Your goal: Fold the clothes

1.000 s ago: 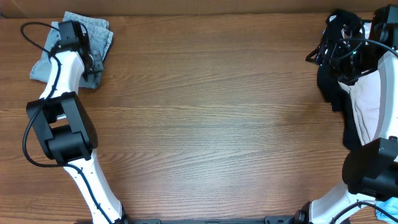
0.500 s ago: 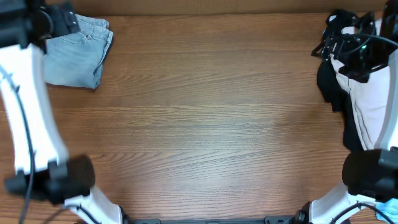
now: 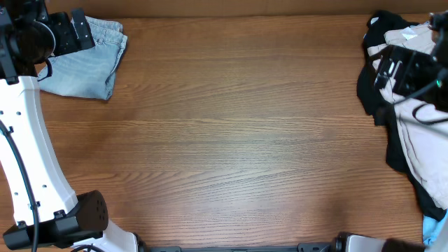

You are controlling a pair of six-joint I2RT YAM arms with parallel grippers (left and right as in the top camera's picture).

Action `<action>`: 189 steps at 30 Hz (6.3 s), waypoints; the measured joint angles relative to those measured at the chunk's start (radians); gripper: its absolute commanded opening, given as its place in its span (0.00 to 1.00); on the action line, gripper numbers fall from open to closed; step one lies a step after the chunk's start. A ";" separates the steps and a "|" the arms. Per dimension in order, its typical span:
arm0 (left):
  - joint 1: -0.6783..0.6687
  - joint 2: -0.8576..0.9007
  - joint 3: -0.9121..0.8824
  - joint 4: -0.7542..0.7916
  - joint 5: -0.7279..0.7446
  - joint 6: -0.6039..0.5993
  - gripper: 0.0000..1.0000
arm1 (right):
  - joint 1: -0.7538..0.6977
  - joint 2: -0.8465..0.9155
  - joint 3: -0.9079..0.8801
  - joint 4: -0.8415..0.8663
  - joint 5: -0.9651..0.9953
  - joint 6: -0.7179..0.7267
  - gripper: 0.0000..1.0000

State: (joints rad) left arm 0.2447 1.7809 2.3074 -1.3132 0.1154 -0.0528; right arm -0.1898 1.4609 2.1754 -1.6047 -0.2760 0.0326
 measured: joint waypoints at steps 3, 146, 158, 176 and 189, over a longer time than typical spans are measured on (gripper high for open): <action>0.000 0.000 0.000 0.000 0.013 0.000 1.00 | 0.001 -0.071 0.000 -0.001 0.003 0.000 1.00; -0.127 -1.766 -2.298 1.247 0.015 -0.073 1.00 | 0.223 -1.448 -2.157 1.534 0.100 -0.010 1.00; -0.127 -1.766 -2.298 1.247 0.003 -0.076 1.00 | 0.224 -1.448 -2.157 1.534 0.101 -0.010 1.00; -0.127 -1.766 -2.298 1.247 0.003 -0.076 1.00 | 0.223 -1.448 -2.157 1.534 0.100 -0.010 1.00; -0.127 -1.766 -2.298 1.247 0.003 -0.076 1.00 | 0.223 -1.448 -2.157 1.534 0.100 -0.010 1.00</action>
State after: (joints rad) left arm 0.1173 0.0147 0.0090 -0.0658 0.1188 -0.1284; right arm 0.0334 0.0128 0.0181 -0.0708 -0.1761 0.0227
